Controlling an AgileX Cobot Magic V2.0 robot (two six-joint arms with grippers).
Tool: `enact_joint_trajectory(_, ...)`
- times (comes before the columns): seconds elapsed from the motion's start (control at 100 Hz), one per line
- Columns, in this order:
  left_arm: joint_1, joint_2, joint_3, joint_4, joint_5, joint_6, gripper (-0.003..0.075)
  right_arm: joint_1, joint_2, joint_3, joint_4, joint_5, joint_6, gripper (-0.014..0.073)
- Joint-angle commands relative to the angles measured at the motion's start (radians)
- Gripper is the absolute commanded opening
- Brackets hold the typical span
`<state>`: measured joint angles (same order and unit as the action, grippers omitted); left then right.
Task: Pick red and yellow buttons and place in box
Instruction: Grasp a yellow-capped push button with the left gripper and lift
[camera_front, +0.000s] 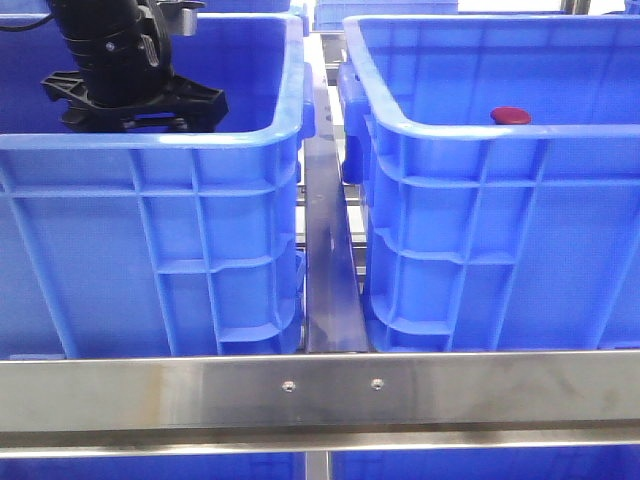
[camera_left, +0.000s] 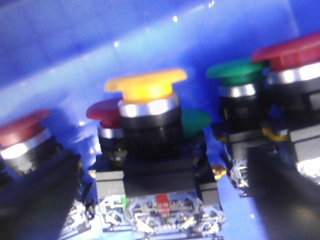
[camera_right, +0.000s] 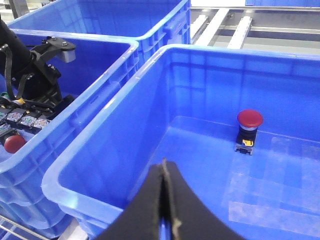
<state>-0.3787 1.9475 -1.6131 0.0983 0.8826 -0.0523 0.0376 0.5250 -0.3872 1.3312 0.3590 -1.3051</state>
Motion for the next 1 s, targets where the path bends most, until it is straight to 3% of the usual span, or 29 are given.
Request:
enact_joint_trajectory(0.0, 0.000, -0.051, -0.032, 0.004, -0.026, -0.010, 0.0376, -0.003, 0.000, -0.026, 0.023, -0.007, -0.011, -0.0069)
enact_joint_trajectory(0.15, 0.000, -0.051, -0.032, 0.004, -0.026, -0.010, 0.0199, -0.003, 0.000, -0.026, 0.023, -0.007, -0.011, -0.0069)
enact_joint_trajectory(0.29, 0.000, -0.051, -0.032, 0.004, -0.029, -0.010, 0.0113, -0.003, 0.000, -0.026, 0.023, -0.007, -0.011, -0.0069)
enact_joint_trajectory(0.54, -0.001, -0.061, -0.079, 0.004, 0.029, -0.001, 0.0105, -0.003, 0.000, -0.026, 0.023, -0.007, -0.011, -0.0069)
enact_joint_trajectory(0.99, -0.001, -0.207, -0.091, -0.211, 0.055, 0.240, 0.0104, -0.003, 0.000, -0.026, 0.023, -0.005, -0.011, -0.0069)
